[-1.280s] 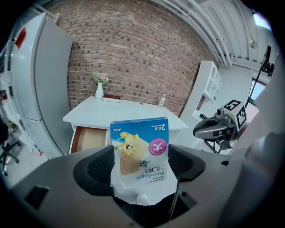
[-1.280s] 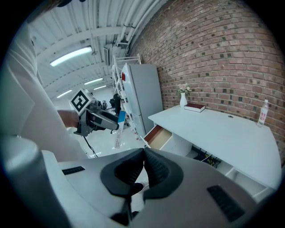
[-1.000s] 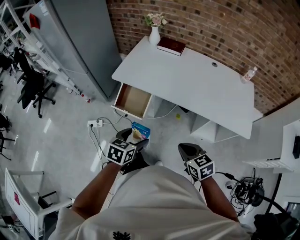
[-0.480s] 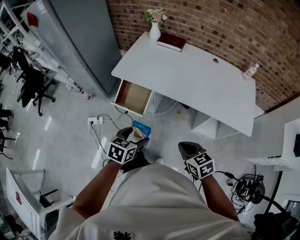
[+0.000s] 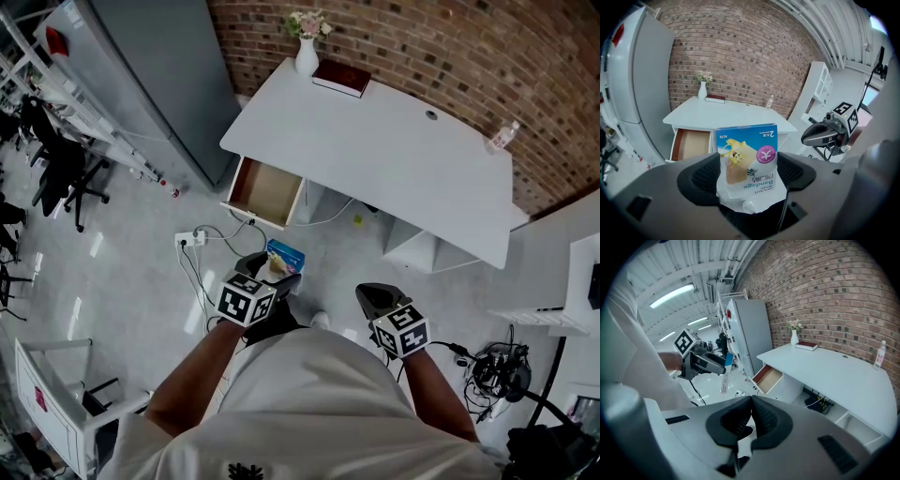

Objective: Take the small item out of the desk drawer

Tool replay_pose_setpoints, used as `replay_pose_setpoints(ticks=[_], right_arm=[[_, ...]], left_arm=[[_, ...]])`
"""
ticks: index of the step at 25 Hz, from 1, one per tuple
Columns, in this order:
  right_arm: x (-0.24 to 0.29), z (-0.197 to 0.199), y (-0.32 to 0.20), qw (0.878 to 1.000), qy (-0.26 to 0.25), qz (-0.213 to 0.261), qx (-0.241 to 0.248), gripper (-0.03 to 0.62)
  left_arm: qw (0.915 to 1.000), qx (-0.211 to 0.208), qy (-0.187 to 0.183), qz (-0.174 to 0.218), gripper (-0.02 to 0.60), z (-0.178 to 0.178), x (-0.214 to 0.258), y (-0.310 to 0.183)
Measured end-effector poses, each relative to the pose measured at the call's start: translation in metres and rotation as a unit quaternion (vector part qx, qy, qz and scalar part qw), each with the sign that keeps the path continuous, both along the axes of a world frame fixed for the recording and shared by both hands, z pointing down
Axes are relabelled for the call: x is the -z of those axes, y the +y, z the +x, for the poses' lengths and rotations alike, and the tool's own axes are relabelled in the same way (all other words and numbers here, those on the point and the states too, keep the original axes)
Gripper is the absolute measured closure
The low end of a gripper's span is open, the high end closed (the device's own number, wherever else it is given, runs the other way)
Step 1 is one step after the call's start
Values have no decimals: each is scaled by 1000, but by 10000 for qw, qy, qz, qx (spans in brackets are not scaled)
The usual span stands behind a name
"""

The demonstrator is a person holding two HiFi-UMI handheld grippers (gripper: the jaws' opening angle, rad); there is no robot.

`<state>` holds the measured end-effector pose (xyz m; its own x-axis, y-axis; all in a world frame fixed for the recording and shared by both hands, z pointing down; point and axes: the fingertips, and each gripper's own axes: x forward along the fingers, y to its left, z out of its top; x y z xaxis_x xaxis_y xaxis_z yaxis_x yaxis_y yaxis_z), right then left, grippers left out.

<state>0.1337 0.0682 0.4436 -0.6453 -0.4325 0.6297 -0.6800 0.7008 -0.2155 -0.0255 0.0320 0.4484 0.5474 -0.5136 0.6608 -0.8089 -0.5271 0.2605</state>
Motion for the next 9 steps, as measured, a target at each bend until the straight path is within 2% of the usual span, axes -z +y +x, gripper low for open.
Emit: replay_pose_setpoints(ticks=[9], right_arm=[[-11,-2,-13,9999,-3,-97,61,563]], left_arm=[[10000,46,-46,-55,215,-5,-9,-15]])
